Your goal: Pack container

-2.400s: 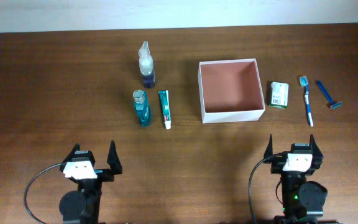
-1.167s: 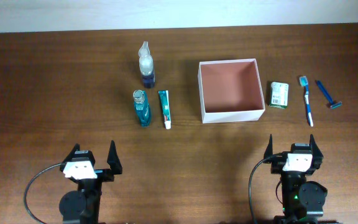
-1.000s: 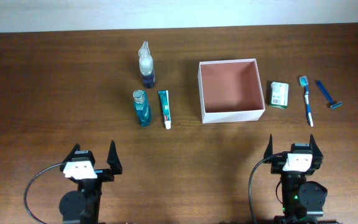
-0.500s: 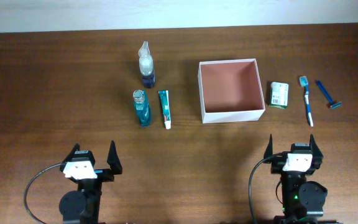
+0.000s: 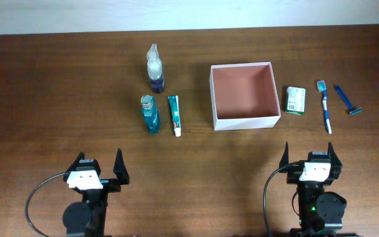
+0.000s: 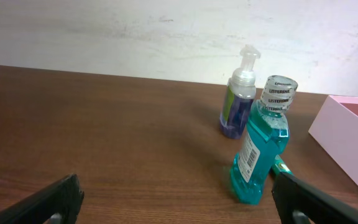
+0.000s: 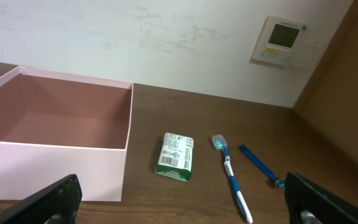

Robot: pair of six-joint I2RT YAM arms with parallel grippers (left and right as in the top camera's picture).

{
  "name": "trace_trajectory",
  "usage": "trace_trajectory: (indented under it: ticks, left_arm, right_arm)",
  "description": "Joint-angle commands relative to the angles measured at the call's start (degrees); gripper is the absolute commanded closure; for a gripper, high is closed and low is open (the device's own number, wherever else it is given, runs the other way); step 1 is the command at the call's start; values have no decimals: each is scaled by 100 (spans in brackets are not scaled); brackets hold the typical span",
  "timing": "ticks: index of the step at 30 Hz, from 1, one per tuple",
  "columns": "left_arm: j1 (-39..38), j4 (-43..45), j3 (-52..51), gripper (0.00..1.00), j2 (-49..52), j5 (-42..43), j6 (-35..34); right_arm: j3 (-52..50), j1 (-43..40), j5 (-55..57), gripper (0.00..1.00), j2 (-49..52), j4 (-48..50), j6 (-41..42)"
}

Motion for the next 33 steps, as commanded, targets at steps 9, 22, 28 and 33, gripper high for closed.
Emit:
trace_trajectory:
  ticks: [9,22,28,33]
  left_arm:
    - [28,20,-46,1,-63,55,96]
    - [33,1497,-7,1,-57,841,44]
    - [33,1178,960,1,590,927,391]
    - [33,186,2859,1,2234,942,1377]
  right_arm:
    - [-26,31,153,1,-44,-37,24]
    - [-26,31,153,1,-44,-37,24]
    - [-26,31,153,1,-44,-37,24]
    - [-26,31,153,1,-44,-37,24]
